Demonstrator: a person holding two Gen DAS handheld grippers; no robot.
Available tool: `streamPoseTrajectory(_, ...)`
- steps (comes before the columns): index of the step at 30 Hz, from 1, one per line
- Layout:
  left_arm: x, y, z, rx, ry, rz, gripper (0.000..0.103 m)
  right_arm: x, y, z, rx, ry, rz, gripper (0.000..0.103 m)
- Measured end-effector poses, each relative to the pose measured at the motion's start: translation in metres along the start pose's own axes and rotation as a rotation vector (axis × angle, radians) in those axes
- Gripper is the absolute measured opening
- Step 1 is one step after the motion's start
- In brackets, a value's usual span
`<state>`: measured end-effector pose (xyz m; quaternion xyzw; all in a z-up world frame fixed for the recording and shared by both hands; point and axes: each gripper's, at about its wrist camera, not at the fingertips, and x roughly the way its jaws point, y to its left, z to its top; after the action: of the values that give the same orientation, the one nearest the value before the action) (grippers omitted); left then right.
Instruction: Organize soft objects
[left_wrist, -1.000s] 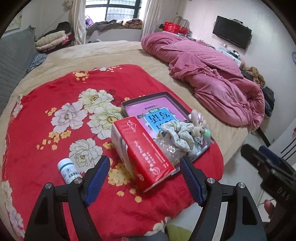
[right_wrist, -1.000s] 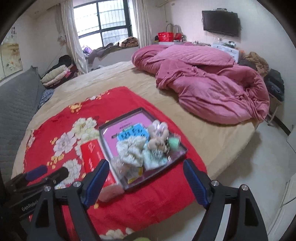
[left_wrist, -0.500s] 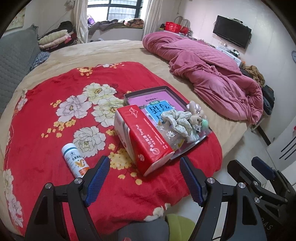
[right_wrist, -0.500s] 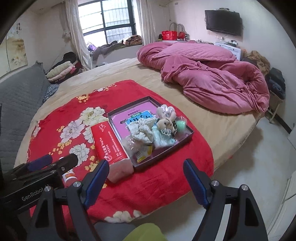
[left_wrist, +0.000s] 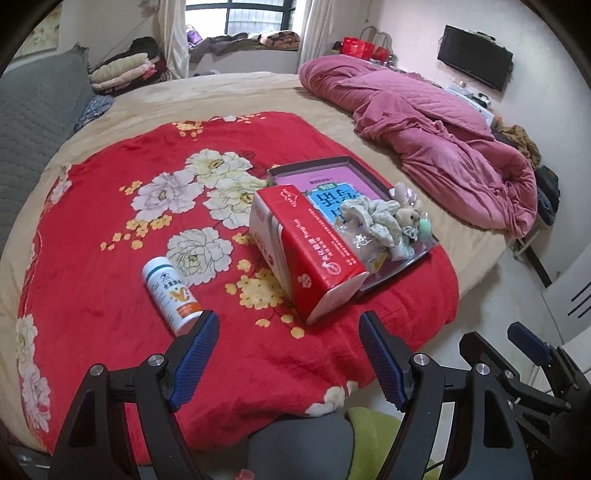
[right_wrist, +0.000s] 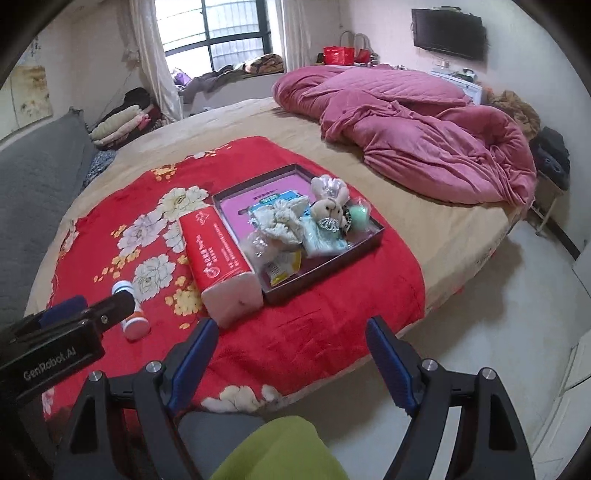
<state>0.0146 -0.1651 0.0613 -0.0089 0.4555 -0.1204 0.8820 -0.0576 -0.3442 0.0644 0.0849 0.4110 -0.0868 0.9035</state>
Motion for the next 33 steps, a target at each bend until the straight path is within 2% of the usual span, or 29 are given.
streamPoseTrajectory(10,-0.002,-0.006,-0.011,0.023,0.004,0.015,0.079,0.001,-0.009,-0.005,0.037,-0.019,-0.008,0.081)
streamPoseTrajectory(21,0.003,-0.003,-0.023,0.028,0.021,0.046,0.079,0.004,-0.005,-0.008,0.028,-0.009,-0.006,0.081)
streamPoseTrajectory(33,0.006,-0.004,-0.027,0.033,0.033,0.045,0.079,0.01,-0.002,-0.013,0.015,0.018,-0.016,0.081)
